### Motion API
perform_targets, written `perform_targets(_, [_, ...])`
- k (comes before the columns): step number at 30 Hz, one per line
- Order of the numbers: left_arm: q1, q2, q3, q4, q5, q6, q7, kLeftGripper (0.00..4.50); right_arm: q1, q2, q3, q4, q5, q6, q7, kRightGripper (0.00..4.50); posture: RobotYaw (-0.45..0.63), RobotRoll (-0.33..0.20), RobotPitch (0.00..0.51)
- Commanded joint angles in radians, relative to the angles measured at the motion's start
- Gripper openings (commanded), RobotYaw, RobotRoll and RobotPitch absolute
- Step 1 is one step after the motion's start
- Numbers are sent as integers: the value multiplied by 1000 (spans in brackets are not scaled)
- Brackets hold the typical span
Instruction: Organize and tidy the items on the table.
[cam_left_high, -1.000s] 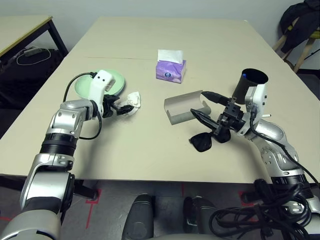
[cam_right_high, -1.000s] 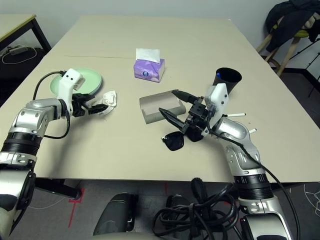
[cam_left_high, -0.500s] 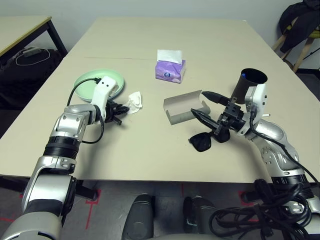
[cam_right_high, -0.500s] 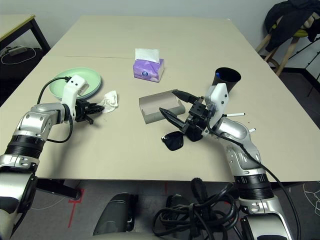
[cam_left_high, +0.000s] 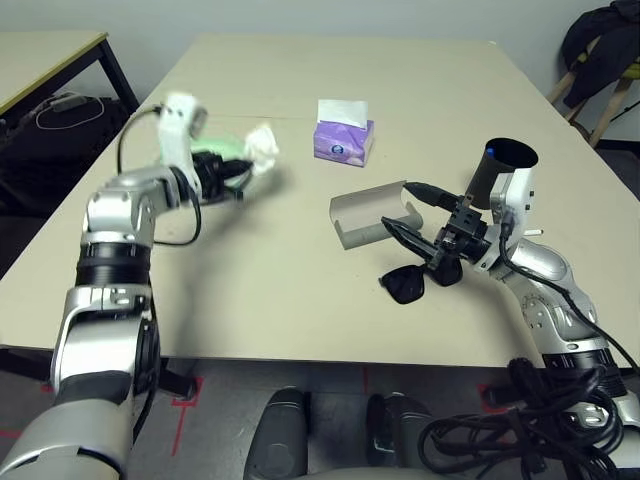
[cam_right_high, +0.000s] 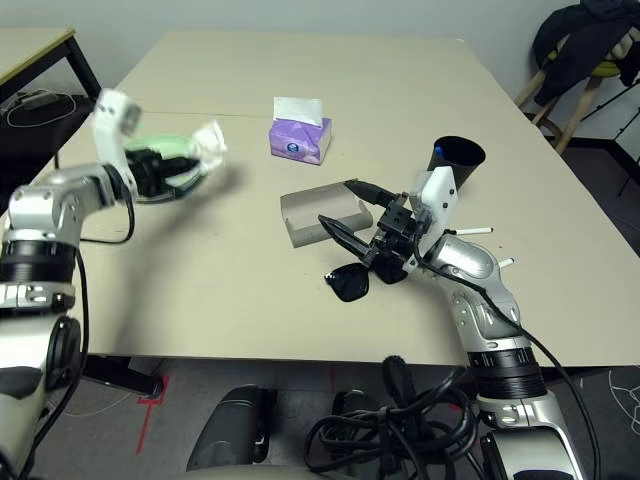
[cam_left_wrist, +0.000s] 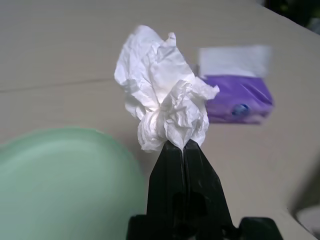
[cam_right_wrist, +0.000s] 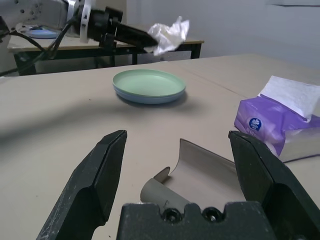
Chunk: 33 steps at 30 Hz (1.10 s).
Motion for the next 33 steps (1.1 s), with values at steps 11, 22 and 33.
perform_targets(11, [-146,-25,18,504,123,-335,357,192,9,4,1,18,-4,-22,2,4500,140,0,58])
perform_targets(22, [-123,-64,5,497,129,-465,234,4083,17,-3,-8,39,-4,-46,10,4500,136,0,53])
perform_targets(33, [88,-118,-34,98,39,-292,-103,4472,0,-1,-4,51,-6,-52,10,4500,139,0,53])
